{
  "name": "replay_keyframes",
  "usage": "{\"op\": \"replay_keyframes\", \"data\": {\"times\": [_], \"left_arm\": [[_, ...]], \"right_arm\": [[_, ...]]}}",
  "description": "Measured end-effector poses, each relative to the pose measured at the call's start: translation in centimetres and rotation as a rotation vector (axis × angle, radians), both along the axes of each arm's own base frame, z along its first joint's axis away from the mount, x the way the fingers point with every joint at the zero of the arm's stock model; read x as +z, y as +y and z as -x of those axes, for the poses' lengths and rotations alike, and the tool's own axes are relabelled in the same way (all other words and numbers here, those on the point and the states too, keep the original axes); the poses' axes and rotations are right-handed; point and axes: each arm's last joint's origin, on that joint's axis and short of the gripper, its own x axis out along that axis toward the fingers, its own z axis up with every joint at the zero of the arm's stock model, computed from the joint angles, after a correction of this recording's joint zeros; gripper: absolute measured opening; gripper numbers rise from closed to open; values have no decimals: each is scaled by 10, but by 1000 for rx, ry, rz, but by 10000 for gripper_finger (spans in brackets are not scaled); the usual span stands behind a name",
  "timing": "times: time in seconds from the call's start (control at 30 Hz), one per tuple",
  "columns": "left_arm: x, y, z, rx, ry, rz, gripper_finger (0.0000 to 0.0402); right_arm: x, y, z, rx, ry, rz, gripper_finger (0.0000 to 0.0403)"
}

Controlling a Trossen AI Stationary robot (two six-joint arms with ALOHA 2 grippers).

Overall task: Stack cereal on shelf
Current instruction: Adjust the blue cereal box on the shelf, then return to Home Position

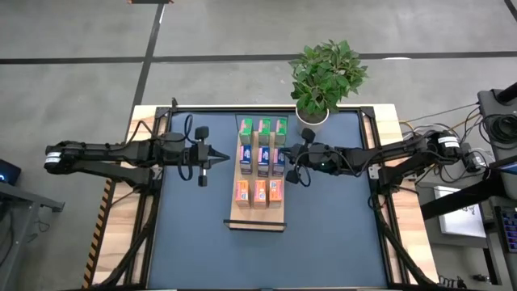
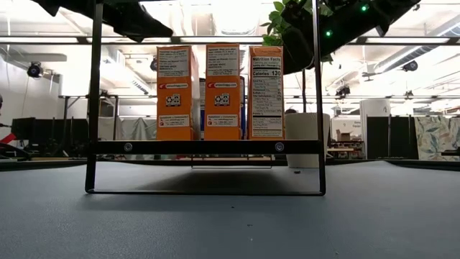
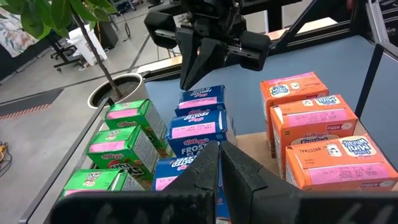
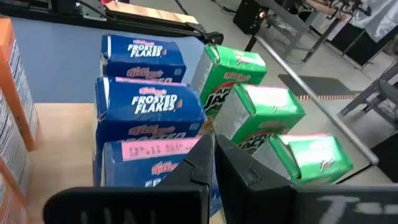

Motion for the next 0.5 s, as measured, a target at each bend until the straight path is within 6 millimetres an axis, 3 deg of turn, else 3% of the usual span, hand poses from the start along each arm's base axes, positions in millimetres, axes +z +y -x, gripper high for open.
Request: {"op": "replay_keyframes", "data": {"times": [0.2, 0.5], "left_arm": [[0, 0, 0, 2, -3, 4, 0], [0, 0, 0, 8, -5, 27, 0]], "right_arm": [[4, -1, -1, 7, 2, 29, 9], [10, 15, 2, 71, -8, 51, 9]]}}
